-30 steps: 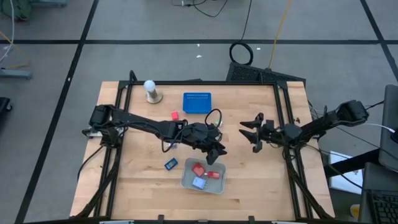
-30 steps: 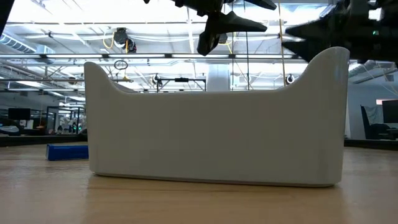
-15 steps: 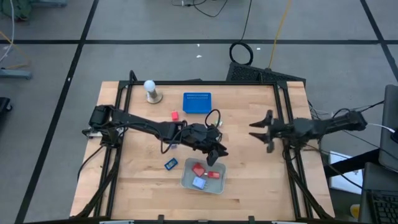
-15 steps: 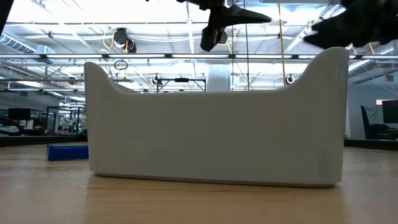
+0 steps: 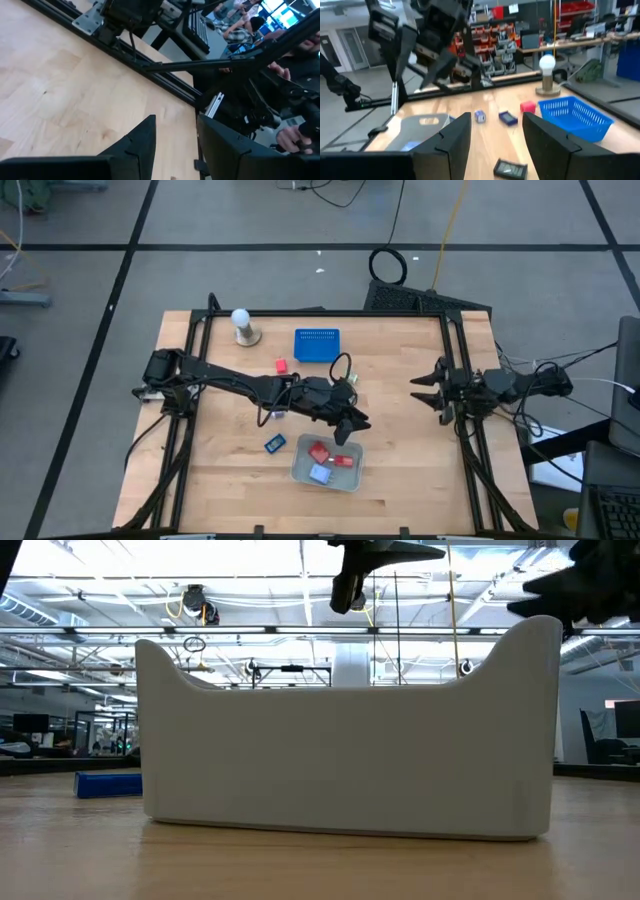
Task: Pick & Place Office items
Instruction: Put the green charger adapter into the gray bin
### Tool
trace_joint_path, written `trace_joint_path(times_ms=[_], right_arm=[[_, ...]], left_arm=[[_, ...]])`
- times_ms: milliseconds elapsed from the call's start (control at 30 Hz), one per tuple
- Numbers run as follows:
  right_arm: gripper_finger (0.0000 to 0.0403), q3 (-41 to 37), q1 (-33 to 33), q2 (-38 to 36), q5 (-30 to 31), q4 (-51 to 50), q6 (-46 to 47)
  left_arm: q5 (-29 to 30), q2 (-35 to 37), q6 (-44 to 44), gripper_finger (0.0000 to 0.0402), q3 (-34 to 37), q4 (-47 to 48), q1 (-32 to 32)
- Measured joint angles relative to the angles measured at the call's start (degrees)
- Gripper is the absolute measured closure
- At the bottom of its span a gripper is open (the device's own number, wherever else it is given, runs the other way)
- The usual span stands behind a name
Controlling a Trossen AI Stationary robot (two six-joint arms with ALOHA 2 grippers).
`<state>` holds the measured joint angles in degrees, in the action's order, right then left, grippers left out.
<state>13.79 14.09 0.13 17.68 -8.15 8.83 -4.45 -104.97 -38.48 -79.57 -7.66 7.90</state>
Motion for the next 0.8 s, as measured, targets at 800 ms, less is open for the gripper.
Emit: trace_joint_path(times_ms=[800], right_arm=[[0.0232, -0.8, 0.0, 3.1, -0.7, 8.1, 5.4]], left_arm=[[-0.3, 0.0, -3.4, 0.0256, 0.0, -17.5, 0.1]])
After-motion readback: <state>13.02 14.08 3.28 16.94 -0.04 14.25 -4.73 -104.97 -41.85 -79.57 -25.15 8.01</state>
